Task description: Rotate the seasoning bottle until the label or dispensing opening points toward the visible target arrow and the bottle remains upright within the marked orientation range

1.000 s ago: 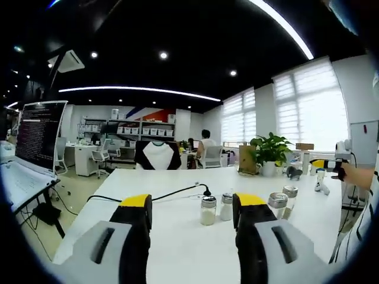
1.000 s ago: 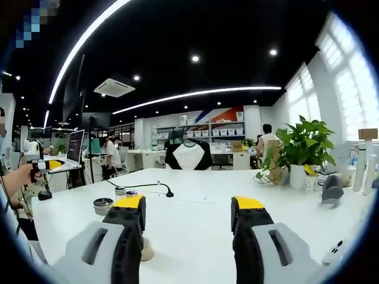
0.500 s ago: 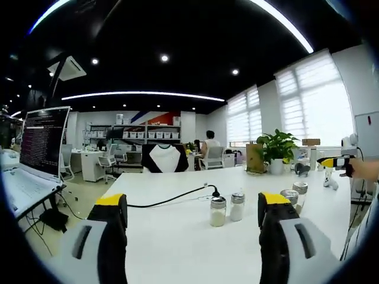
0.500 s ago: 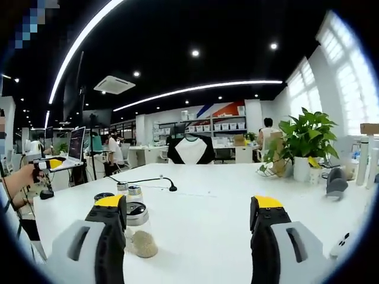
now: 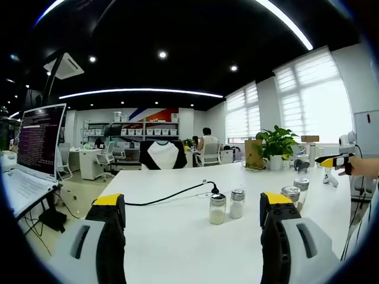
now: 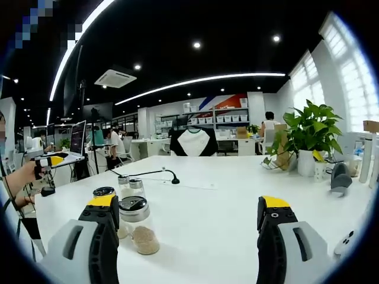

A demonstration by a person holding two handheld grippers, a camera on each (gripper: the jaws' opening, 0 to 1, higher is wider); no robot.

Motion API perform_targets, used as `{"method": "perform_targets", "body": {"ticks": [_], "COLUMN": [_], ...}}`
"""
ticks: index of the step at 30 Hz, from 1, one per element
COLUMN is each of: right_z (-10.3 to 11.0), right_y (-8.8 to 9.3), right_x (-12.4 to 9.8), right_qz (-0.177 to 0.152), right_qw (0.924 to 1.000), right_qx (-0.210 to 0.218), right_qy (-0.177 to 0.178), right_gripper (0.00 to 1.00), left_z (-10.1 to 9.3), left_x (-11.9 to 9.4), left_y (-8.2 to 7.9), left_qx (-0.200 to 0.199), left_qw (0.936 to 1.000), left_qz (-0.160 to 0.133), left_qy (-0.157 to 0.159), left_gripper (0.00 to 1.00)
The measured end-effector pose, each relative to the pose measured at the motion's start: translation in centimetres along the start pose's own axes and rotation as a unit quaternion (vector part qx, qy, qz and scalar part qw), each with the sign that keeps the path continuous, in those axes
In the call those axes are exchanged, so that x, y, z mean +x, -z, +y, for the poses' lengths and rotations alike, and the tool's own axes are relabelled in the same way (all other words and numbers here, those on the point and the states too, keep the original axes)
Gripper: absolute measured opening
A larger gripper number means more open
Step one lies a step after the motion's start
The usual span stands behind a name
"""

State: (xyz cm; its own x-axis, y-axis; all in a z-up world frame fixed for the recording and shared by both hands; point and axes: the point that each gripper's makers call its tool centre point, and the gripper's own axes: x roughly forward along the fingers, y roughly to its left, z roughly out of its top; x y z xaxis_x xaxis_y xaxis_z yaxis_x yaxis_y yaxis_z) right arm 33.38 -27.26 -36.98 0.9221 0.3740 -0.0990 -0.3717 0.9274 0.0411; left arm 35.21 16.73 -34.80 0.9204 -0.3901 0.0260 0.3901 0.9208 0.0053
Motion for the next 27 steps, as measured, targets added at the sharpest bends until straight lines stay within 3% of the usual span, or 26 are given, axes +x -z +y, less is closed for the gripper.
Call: {"method": "perform_targets", "body": {"ticks": [5, 8, 12, 19, 27], "right_z": [-0.1, -0.1, -0.2, -0.1, -0.1], "right_y": [0.2, 0.4, 0.5, 0.0, 0.4], "right_x": [0.0, -0.2, -0.4, -0.3, -0.2], "right_qz": [-0.001, 0.001, 0.008, 0.001, 0.008], "right_qw": [1.0000, 1.0000, 0.9999, 1.0000, 0.9999], "right_qx": [0.002, 0.001, 0.001, -0.006, -0.003], "right_qy": [0.004, 0.005, 0.009, 0.005, 0.005], "right_gripper": [0.99, 0.96, 0.88, 0.83, 0.79], "left_z": [-1.8, -3.9, -6.0, -8.4, -10.7], "left_x": [1.7, 3.0, 4.5, 6.7, 9.0], "left_y": [0.6, 0.8, 1.9, 1.9, 2.7], "left_qx": [0.023, 0.026, 0.057, 0.032, 0.033], "left_qw": [0.9993, 0.9975, 0.9927, 0.9894, 0.9842], "left_qz": [0.015, 0.015, 0.040, 0.035, 0.042], "left_qy": [0.027, 0.064, 0.098, 0.137, 0.169], "left_gripper": [0.94, 0.90, 0.89, 0.85, 0.79]}}
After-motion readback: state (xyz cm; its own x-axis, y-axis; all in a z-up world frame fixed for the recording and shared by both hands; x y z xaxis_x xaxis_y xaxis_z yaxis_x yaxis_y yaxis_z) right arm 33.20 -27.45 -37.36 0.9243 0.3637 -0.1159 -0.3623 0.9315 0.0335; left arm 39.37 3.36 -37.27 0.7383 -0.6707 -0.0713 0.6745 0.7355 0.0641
